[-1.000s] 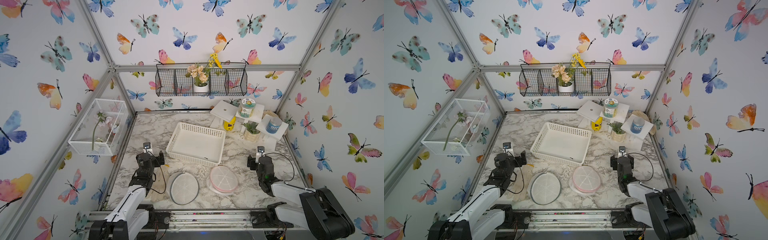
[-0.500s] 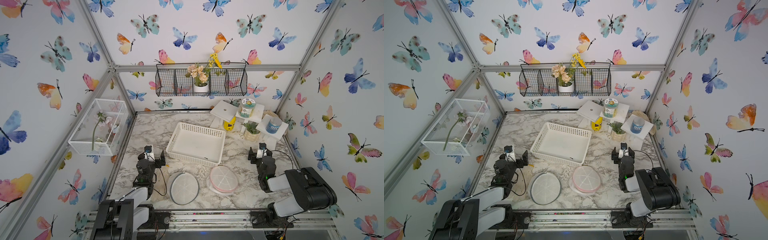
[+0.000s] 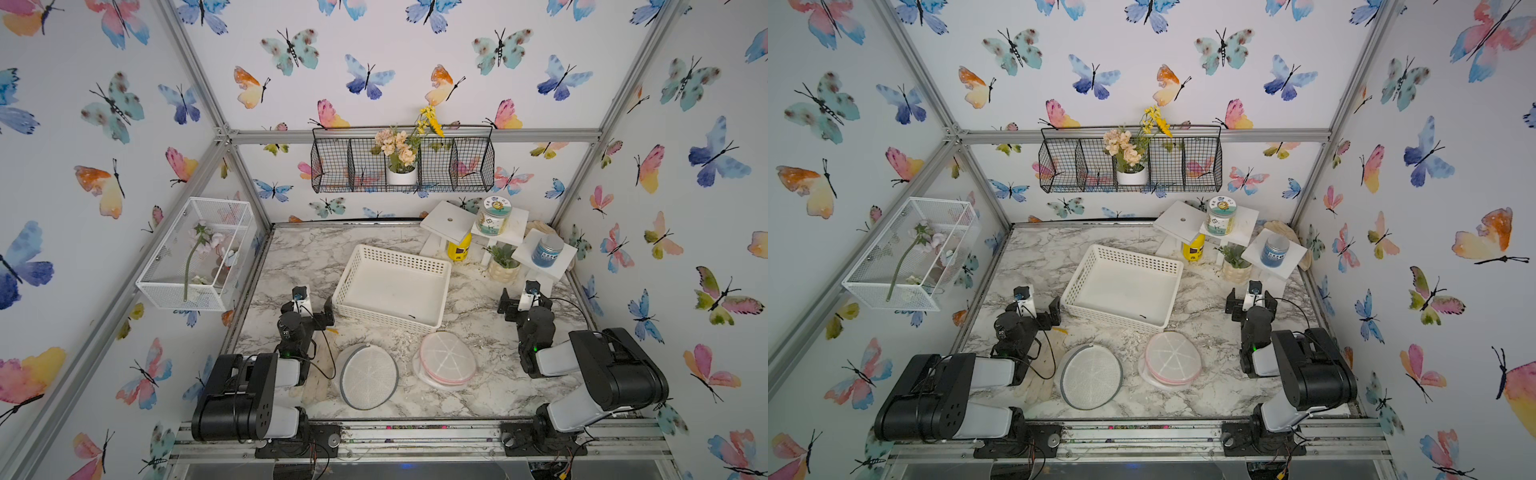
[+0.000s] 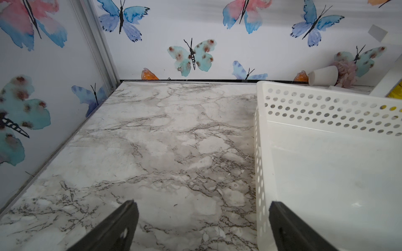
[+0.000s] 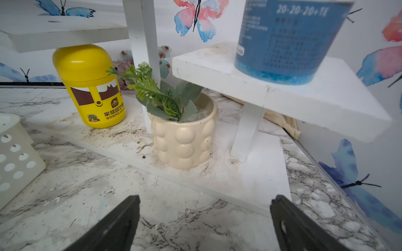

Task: Turn the laundry bag inside out
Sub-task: Reset both arms

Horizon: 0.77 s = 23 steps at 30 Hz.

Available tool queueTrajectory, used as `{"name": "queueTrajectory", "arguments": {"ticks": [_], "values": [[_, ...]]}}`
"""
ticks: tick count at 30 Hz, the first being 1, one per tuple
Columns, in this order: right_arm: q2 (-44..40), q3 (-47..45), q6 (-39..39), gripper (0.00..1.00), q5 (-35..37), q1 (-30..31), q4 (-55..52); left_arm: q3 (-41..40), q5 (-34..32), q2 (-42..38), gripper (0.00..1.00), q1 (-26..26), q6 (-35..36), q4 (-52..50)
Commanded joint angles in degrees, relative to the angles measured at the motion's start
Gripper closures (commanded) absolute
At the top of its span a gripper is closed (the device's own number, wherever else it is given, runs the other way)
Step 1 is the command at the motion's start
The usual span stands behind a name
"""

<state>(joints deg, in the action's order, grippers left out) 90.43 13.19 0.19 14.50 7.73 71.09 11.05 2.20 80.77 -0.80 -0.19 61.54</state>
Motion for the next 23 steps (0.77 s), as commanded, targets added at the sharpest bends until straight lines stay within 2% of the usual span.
{"name": "queueTrajectory", "arguments": {"ticks": [1, 23], "values": [[-0.3, 0.5, 0.9, 0.02, 0.4, -0.1, -1.1, 0.6, -2.1, 0.0, 0.01, 0.2, -0.7, 1.0], [-0.2, 0.7, 1.0, 0.02, 0.2, -0.2, -1.5, 1.3, -3.0, -0.2, 0.01, -0.4, -0.5, -0.7]]}}
